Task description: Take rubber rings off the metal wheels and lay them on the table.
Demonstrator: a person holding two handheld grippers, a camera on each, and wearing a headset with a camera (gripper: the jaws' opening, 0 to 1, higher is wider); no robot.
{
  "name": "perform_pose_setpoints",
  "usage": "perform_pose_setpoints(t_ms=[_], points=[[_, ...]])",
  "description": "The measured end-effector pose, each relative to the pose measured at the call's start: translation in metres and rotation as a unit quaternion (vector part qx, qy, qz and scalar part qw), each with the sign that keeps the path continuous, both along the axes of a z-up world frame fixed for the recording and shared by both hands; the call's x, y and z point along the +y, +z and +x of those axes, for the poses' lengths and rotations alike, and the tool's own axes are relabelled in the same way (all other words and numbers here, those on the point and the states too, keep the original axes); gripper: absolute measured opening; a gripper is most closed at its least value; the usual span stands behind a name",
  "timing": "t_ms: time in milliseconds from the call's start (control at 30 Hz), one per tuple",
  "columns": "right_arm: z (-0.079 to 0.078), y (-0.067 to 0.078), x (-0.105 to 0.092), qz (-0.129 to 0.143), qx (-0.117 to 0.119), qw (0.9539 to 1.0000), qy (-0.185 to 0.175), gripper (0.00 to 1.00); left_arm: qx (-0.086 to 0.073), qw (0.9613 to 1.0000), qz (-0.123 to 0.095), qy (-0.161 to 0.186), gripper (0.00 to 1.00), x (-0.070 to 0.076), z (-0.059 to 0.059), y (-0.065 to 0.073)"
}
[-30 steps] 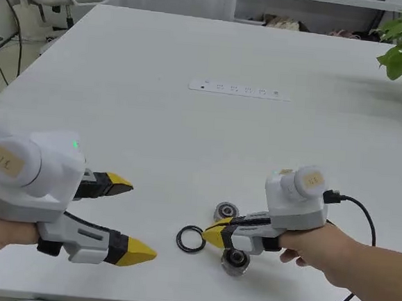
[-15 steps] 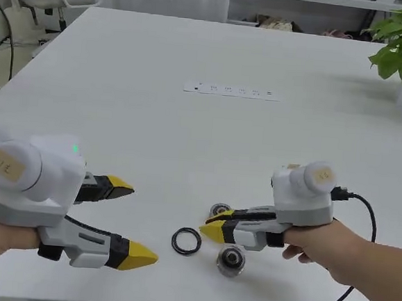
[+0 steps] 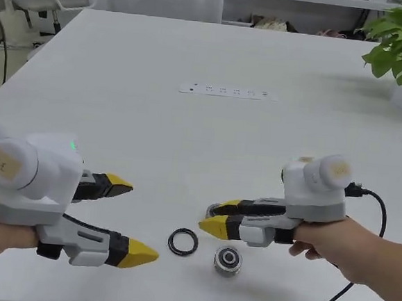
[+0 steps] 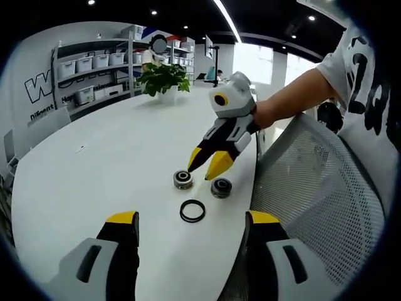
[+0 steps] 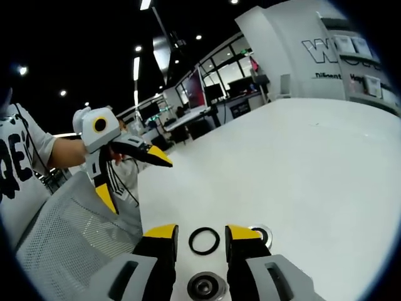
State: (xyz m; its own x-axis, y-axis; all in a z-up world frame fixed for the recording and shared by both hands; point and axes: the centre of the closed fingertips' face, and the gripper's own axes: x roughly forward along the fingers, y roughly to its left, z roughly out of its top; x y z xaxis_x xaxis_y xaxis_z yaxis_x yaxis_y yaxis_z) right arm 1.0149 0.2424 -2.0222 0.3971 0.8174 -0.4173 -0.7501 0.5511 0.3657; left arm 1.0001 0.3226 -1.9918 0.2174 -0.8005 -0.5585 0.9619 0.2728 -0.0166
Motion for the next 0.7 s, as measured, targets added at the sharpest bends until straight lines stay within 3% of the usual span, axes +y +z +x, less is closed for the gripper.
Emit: perform_pose_setpoints(t_ms=[233,700], points=[[-0.003,0.008,-0.01,-0.012,-0.026,0.9996,0.003,0.36,-0.002,1.0,-0.005,0.001,0.68,-0.001,0.0,0.004],[-0.016,0.019,-0.033,-0.031,-0.056,0.9979,-0.004,0.52,-0.007,0.9999,-0.008,0.004,0.68,-0.001,-0.001,0.011]])
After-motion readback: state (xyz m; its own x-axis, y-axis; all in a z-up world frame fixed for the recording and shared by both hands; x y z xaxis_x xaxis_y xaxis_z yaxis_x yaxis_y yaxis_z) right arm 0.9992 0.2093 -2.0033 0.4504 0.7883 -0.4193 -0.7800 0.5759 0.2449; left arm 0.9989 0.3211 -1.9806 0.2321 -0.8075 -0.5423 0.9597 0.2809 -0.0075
